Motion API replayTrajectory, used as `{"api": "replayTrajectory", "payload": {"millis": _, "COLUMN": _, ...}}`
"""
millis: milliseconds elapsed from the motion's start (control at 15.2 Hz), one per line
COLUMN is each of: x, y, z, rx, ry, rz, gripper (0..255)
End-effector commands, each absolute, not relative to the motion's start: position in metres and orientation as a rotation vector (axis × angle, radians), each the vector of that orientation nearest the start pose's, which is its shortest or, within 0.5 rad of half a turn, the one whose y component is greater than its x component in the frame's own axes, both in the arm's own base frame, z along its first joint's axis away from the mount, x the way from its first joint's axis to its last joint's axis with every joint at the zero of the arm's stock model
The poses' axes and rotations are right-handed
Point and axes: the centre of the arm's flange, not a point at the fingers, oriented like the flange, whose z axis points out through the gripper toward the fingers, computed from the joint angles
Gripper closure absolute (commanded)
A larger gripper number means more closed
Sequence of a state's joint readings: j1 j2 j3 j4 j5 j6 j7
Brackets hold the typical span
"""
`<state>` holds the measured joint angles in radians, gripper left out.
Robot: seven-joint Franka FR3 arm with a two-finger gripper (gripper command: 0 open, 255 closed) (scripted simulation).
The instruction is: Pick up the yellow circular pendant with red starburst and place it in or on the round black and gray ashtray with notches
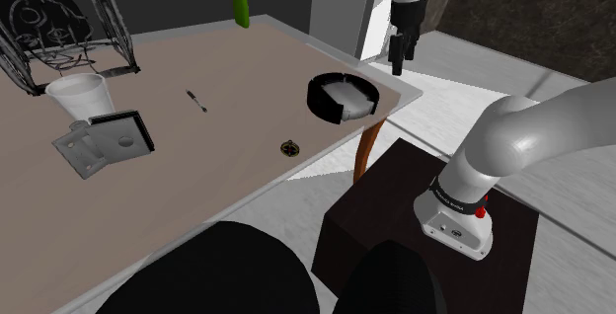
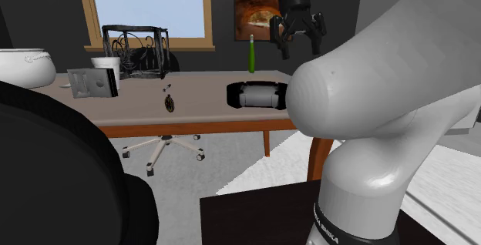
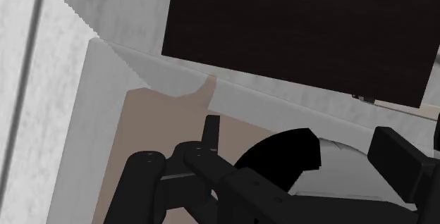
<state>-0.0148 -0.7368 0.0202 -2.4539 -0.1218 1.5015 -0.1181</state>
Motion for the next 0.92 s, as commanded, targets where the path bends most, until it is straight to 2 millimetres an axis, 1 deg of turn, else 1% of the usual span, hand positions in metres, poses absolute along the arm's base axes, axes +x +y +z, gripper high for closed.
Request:
{"api": "replayTrajectory", "payload": {"millis": 0, "x": 0.304, "y": -0.011, "z": 0.526, "rx": -3.238, "ry": -0.197, "rz": 0.364, "gripper": 0}}
{"api": "replayTrajectory", "payload": {"millis": 264, "x": 0.282, "y": 0.016, "z": 0.504, "rx": -3.156, "ry": 0.033, "rz": 0.272, "gripper": 0}}
{"api": "replayTrajectory", "payload": {"millis": 462, "x": 0.269, "y": 0.039, "z": 0.488, "rx": -3.082, "ry": 0.196, "rz": 0.205, "gripper": 0}}
{"api": "replayTrajectory", "payload": {"millis": 858, "x": 0.253, "y": 0.092, "z": 0.461, "rx": -2.908, "ry": 0.499, "rz": 0.079, "gripper": 0}}
